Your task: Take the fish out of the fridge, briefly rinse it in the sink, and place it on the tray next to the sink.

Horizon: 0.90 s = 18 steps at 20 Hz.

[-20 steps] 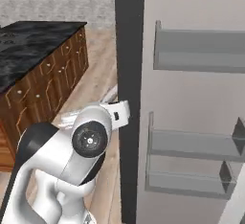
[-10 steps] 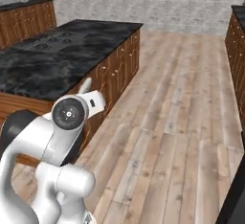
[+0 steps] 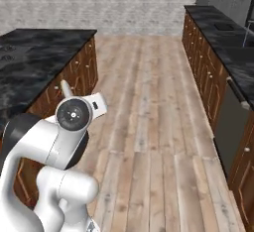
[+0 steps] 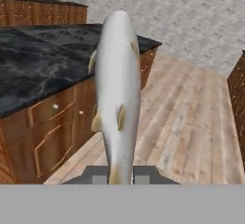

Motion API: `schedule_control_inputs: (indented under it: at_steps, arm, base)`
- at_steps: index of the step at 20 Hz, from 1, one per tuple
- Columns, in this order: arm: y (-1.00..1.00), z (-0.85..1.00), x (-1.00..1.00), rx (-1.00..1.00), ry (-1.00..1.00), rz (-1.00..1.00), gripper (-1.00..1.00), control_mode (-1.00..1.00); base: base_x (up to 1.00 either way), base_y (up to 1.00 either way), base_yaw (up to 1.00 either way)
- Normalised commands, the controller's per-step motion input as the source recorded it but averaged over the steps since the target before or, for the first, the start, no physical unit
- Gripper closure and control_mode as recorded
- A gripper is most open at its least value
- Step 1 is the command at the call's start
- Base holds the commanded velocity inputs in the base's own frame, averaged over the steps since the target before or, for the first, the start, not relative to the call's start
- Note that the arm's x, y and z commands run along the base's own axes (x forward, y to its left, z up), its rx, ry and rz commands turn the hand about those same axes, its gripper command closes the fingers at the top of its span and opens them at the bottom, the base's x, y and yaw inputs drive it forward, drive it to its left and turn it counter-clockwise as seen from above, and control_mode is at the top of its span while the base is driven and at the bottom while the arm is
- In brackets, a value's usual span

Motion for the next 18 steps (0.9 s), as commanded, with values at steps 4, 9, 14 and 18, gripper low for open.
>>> schedule_control_inputs:
  at_steps: [4, 9, 14, 18]
  arm:
    - [0.0, 0.0, 0.0, 0.0, 0.0, 0.0, 1.0, 1.0]
    - [0.0, 0.0, 0.0, 0.0, 0.0, 0.0, 1.0, 1.0]
    - [0.0, 0.0, 0.0, 0.0, 0.0, 0.0, 1.0, 1.0]
    - [0.0, 0.0, 0.0, 0.0, 0.0, 0.0, 1.0, 1.0]
  base:
    - [1.0, -0.11, -0.41]
    - [1.0, -0.18, -0.43]
    - [1.0, -0.03, -0.45]
    - [1.0, 0.56, -0.52]
